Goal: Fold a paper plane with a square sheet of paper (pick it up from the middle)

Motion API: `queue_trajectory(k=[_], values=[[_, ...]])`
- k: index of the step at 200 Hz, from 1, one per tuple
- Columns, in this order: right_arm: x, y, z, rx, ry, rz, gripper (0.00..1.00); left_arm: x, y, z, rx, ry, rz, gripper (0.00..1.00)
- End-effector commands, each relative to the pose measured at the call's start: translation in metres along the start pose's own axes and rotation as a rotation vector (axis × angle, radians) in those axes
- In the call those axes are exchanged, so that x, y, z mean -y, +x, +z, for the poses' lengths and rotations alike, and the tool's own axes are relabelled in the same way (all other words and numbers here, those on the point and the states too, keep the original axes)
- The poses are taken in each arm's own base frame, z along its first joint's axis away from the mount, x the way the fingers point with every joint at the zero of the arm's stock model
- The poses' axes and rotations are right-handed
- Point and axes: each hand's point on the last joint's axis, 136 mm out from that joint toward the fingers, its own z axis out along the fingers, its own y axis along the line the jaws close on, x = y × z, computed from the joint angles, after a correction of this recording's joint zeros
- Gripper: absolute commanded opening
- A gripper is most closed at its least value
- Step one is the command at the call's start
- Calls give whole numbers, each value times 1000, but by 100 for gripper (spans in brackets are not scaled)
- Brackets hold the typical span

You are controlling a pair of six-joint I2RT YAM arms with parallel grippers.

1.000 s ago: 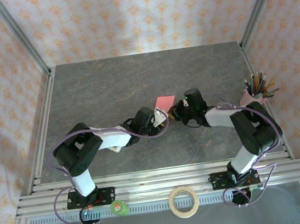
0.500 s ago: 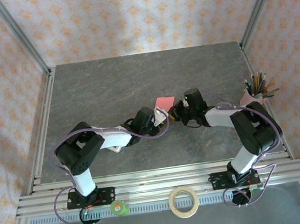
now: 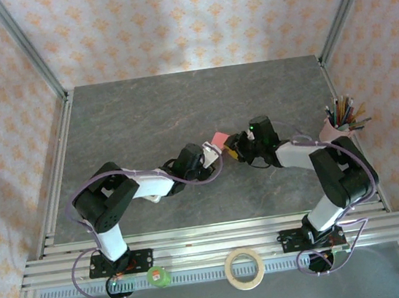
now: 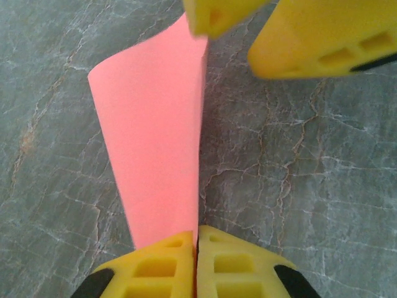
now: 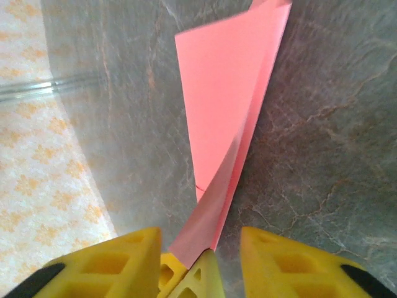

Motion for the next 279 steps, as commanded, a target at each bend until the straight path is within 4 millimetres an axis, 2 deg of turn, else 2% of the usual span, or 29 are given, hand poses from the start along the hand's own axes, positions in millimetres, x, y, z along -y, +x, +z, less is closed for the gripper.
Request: queue_trajectory(k=[1, 34, 102, 166, 224, 279], values=[[1, -12, -13, 71, 3, -31, 42, -1, 0, 1, 30, 26, -86, 6], [4, -21, -21, 130, 12, -46, 43, -2, -2, -2, 60, 79, -197, 3], [10, -21, -20, 130, 30, -125, 48, -4, -7, -2, 58, 227, -442, 0], [8, -23, -14, 125, 59, -325, 69, -7, -15, -3, 52, 330, -721, 0], [8, -18, 5, 87, 106, -440, 75, -6, -21, 2, 55, 410, -913, 0], [6, -17, 22, 58, 154, -530, 75, -6, -17, 3, 40, 440, -1065, 0]])
